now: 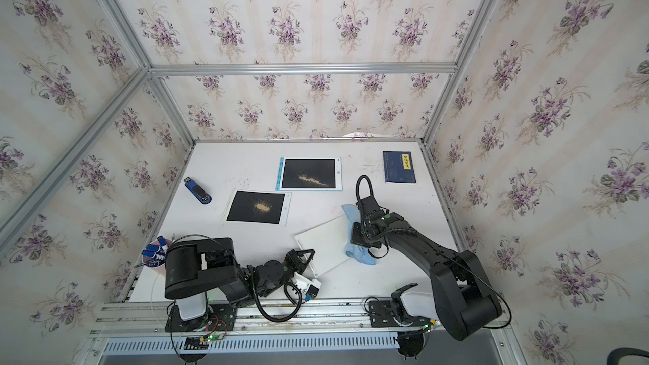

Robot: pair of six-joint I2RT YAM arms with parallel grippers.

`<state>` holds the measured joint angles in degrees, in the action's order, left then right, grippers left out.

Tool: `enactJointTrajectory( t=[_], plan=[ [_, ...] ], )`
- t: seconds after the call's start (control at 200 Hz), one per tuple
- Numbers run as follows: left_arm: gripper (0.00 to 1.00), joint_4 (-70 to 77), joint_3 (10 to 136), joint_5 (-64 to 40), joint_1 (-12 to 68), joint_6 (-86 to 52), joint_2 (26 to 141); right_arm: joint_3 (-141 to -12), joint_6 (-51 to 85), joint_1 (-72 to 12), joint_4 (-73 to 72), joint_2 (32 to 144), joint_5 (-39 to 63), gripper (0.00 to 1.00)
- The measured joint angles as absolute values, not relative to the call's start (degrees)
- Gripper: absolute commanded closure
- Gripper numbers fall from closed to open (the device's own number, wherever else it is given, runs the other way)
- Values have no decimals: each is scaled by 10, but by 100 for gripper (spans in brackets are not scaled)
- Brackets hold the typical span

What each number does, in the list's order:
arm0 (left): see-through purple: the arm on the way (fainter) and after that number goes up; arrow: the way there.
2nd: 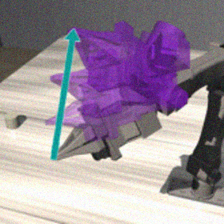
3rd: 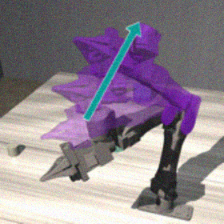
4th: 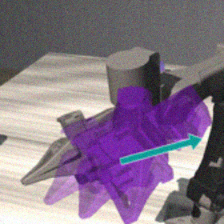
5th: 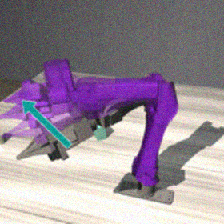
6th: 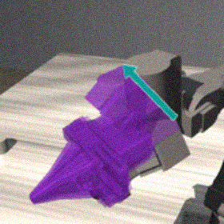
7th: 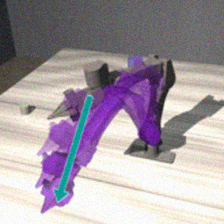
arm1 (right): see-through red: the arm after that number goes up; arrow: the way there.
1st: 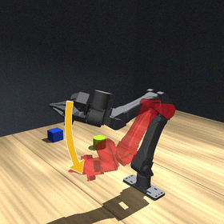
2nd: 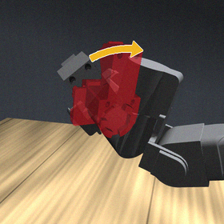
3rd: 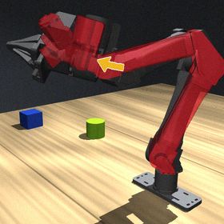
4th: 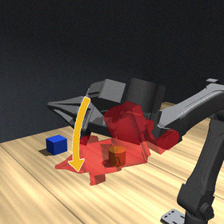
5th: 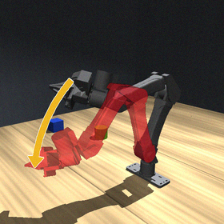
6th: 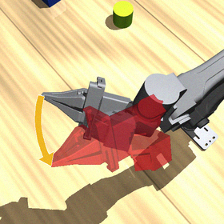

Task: Wipe the drawing tablet
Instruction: Wipe the dirt from the drawing tablet.

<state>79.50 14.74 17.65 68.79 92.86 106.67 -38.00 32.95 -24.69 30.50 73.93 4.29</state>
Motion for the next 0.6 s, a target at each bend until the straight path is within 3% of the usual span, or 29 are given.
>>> enactJointTrajectory(
  t=[0.175,0.325,0.475,0.6],
  plan=[
    [100,795,147,182,688,929,1064,-434,346,-247,362,755,-40,100],
    [100,795,147,183,688,929,1064,-463,338,-247,369,731,-46,100],
    [100,795,147,184,688,929,1065,-479,296,-262,309,724,93,100],
    [100,796,147,185,688,929,1066,-535,263,-349,260,794,213,100]
  ],
)
